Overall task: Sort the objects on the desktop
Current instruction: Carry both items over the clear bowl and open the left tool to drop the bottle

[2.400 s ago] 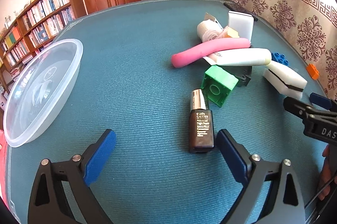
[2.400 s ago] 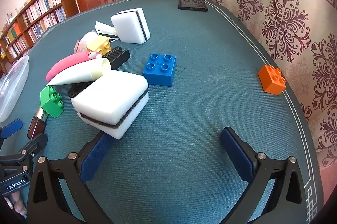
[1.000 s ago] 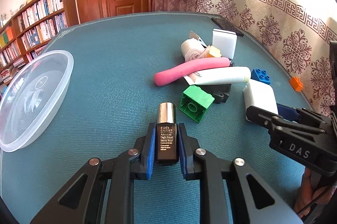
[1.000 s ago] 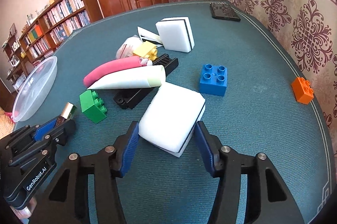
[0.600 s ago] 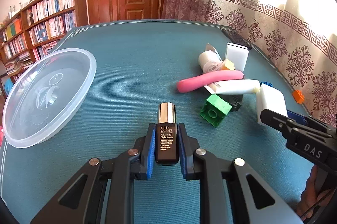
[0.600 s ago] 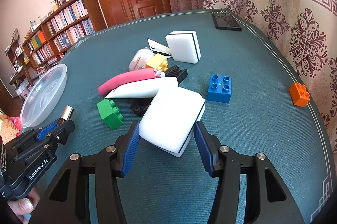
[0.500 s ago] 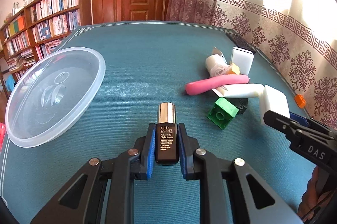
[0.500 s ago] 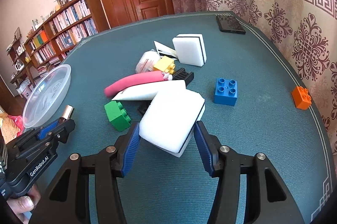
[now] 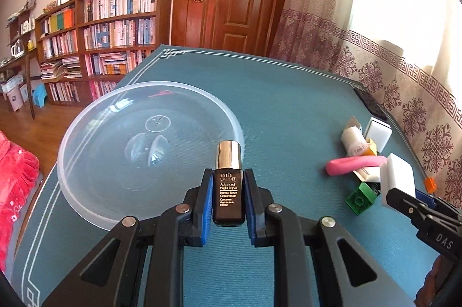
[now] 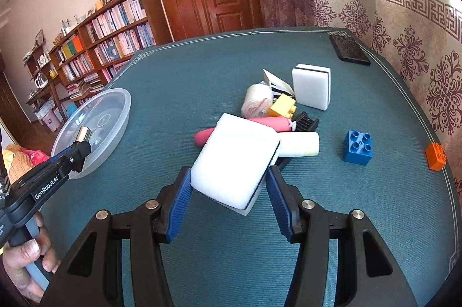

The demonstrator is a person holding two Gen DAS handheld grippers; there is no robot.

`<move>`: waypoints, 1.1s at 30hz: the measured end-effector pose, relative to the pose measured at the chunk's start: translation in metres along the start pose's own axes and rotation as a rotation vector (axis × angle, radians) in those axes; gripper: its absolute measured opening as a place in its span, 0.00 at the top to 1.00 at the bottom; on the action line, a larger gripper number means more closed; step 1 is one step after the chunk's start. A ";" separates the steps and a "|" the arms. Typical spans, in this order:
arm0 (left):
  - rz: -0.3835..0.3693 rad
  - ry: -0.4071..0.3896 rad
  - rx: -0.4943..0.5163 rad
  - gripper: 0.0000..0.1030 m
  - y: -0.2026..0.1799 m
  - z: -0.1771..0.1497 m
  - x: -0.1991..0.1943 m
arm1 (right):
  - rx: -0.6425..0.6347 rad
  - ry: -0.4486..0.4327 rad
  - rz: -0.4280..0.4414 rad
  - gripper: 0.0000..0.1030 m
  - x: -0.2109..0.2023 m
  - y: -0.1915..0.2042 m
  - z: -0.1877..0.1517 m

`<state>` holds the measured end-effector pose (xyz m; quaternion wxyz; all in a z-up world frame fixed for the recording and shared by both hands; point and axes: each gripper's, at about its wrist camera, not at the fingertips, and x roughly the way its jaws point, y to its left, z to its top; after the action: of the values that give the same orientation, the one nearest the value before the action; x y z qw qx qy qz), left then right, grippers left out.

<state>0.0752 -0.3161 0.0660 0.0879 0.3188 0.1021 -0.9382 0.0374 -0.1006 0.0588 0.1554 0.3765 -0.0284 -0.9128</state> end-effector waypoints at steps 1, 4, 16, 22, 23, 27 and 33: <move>0.009 -0.005 -0.007 0.78 0.005 0.002 0.001 | -0.008 0.001 0.004 0.46 0.001 0.004 0.002; 0.036 -0.014 -0.027 0.78 0.018 0.005 0.003 | -0.033 0.005 0.017 0.46 0.006 0.019 0.005; 0.123 -0.009 -0.085 0.78 0.068 0.011 0.024 | -0.134 0.016 0.085 0.46 0.032 0.087 0.023; 0.134 0.000 -0.121 0.78 0.087 0.013 0.034 | -0.185 0.026 0.120 0.46 0.046 0.118 0.031; 0.134 0.001 -0.126 0.78 0.089 0.013 0.035 | -0.191 0.026 0.125 0.46 0.048 0.122 0.032; 0.132 0.006 -0.144 0.78 0.095 0.014 0.040 | -0.208 0.027 0.143 0.46 0.057 0.133 0.037; 0.141 -0.004 -0.171 0.78 0.106 0.015 0.042 | -0.246 0.015 0.168 0.46 0.068 0.158 0.045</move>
<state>0.0576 -0.4258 0.0372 0.1805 0.3149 0.1589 -0.9182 0.0020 -0.2741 0.0717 0.2762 0.3578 0.0533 -0.8904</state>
